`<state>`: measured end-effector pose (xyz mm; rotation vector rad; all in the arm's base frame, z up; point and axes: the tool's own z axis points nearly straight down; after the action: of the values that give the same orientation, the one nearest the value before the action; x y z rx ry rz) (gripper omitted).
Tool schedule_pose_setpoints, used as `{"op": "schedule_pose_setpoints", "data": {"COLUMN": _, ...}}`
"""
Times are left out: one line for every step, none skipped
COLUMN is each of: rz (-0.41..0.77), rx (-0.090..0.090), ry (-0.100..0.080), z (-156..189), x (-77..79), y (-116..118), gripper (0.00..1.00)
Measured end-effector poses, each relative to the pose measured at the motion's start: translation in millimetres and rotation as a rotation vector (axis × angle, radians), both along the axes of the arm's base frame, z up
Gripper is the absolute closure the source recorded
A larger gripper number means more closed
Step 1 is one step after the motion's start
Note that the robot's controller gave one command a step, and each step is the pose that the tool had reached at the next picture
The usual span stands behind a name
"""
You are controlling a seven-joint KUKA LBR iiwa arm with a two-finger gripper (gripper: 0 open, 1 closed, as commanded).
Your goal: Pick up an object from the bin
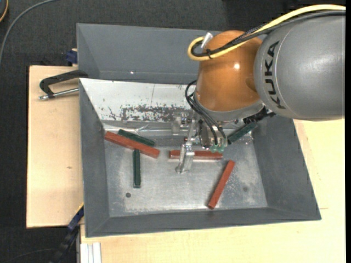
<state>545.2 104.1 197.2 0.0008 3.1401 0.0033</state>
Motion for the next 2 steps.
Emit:
{"op": "schedule_pose_setpoints", "data": {"rz": -0.029, "rx": -0.004, "ry": 0.007, "z": -116.3, "x": 23.2, "y": -85.5, "gripper": 0.0}}
{"op": "schedule_pose_setpoints", "data": {"rz": -0.025, "rx": -0.001, "ry": 0.0, "z": -111.6, "x": 25.0, "y": -81.3, "gripper": 1.0}}
